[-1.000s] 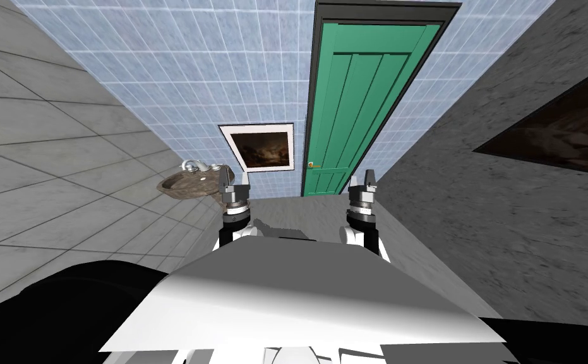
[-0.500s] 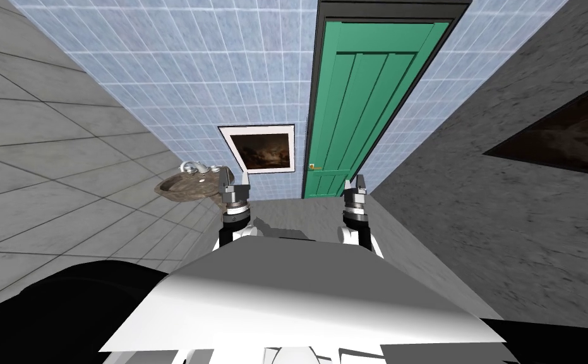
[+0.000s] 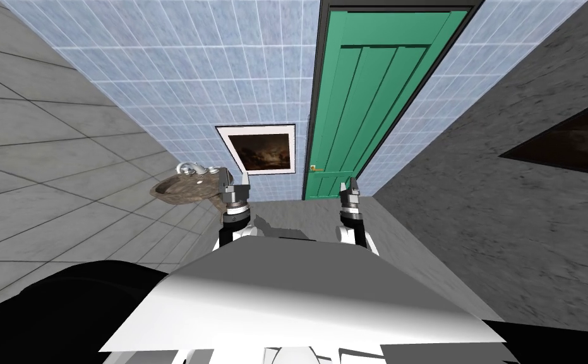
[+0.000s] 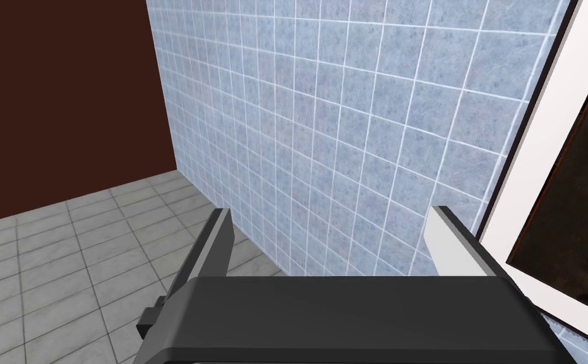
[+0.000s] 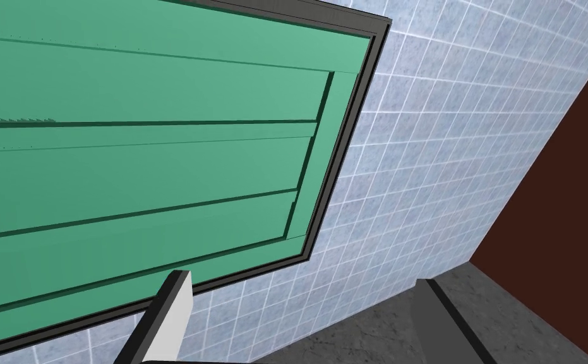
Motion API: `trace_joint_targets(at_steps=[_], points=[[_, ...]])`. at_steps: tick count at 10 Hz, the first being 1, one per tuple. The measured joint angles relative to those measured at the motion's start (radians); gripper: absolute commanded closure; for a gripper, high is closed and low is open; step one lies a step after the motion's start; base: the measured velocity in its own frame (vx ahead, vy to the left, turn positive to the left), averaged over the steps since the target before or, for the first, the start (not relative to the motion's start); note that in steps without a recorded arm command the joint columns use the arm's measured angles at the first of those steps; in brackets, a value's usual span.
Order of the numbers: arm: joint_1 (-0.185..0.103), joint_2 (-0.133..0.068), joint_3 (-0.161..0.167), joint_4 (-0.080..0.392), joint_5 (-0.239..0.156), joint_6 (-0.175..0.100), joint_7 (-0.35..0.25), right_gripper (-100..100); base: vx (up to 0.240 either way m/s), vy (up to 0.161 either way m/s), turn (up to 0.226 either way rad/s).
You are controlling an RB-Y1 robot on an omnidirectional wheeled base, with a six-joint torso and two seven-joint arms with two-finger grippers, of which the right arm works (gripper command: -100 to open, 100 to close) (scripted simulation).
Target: Pull the door open
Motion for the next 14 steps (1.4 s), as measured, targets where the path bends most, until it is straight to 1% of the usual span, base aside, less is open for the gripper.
trace_joint_targets(at_steps=[2,5,6,9,11,12,14], points=[[-0.028,-0.012,-0.007,0.071,-0.001,-0.017,-0.012,-100,0.088,-0.005,0.029],[-0.053,-0.025,-0.005,0.156,0.004,-0.038,-0.03,-100,0.088,0.012,0.02],[-0.06,-0.025,-0.003,0.173,0.005,-0.04,-0.031,-100,0.056,-0.005,0.018],[-0.09,-0.041,-0.007,0.26,0.007,-0.059,-0.05,-100,0.079,-0.001,0.022],[-0.099,-0.046,-0.007,0.305,0.008,-0.074,-0.058,-100,0.07,-0.007,0.025],[-0.113,-0.05,-0.008,0.337,0.009,-0.082,-0.063,-100,0.059,0.003,0.01],[-0.126,-0.059,-0.01,0.378,0.009,-0.088,-0.074,-100,0.067,0.005,0.022]])
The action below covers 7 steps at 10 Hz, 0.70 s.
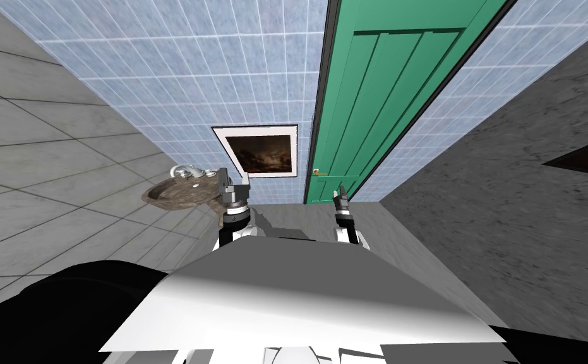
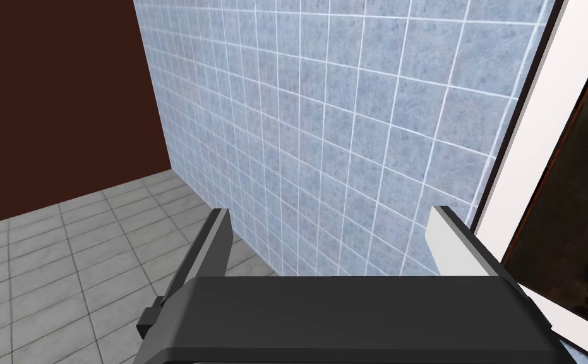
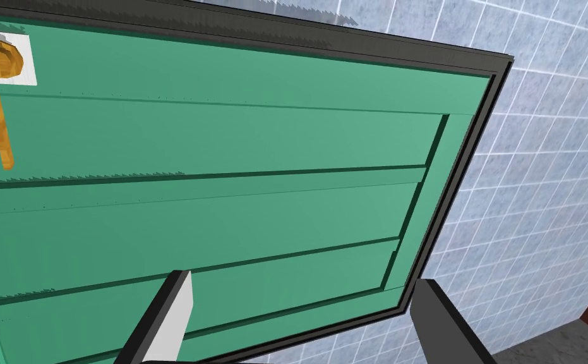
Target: Pull the door open
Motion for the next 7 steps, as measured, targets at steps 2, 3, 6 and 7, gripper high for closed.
trace_joint_targets(at_steps=[2,3,6,7], points=[[-0.016,-0.005,0.0,0.042,0.002,-0.007,-0.009,-100,0.058,-0.008,0.014],[-0.026,-0.009,-0.001,0.073,0.002,-0.017,-0.013,-100,0.083,-0.006,0.026],[-0.07,-0.028,-0.007,0.177,0.003,-0.039,-0.036,-100,0.091,0.001,0.023],[-0.068,-0.025,-0.005,0.192,0.005,-0.043,-0.038,-100,0.06,-0.007,0.018]])
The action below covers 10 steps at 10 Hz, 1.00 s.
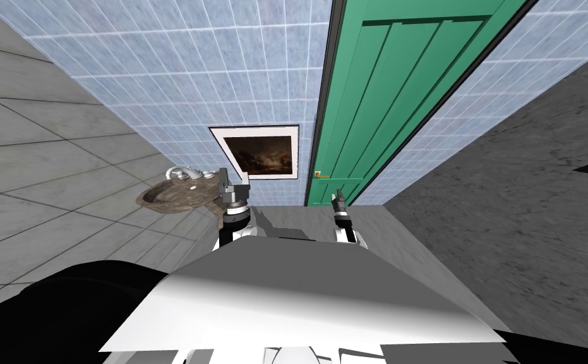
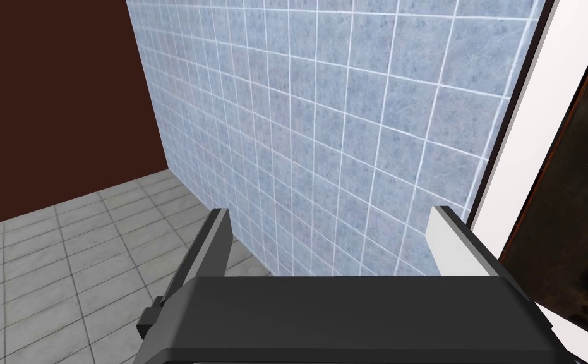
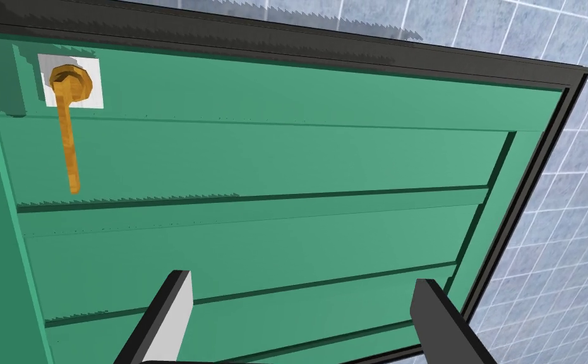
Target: Pull the door open
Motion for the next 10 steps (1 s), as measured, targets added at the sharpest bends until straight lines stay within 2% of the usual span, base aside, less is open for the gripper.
trace_joint_targets(at_steps=[3,9,10], points=[[-0.024,-0.007,-0.002,0.065,0.002,-0.009,-0.01,-100,0.061,0.002,0.018],[-0.079,-0.027,-0.006,0.233,0.006,-0.052,-0.043,-100,0.076,-0.003,0.02],[-0.086,-0.03,-0.006,0.25,0.006,-0.055,-0.047,-100,0.056,-0.006,0.015]])
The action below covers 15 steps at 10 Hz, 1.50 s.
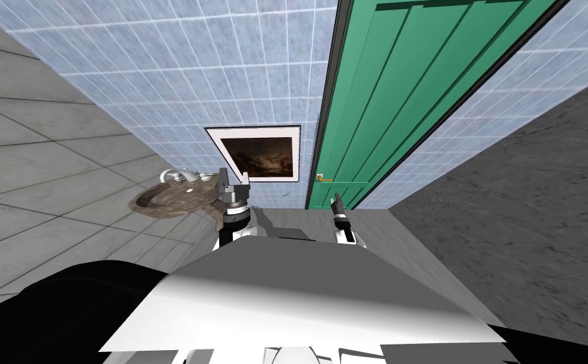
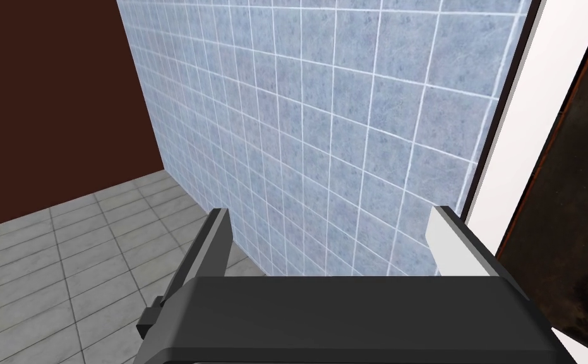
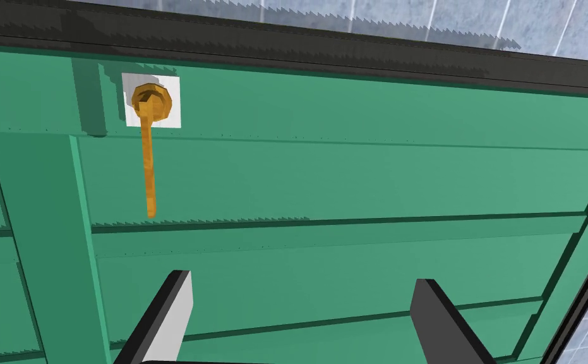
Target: Pull the door open
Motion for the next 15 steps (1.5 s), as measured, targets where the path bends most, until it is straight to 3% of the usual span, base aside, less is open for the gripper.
trace_joint_targets(at_steps=[5,12,15], points=[[-0.056,-0.015,-0.004,0.161,0.004,-0.038,-0.027,-100,0.097,-0.008,0.025],[-0.12,-0.036,-0.009,0.348,0.008,-0.08,-0.064,-100,0.095,-0.007,0.019],[-0.138,-0.042,-0.01,0.403,0.01,-0.089,-0.076,-100,0.092,-0.009,0.016]])
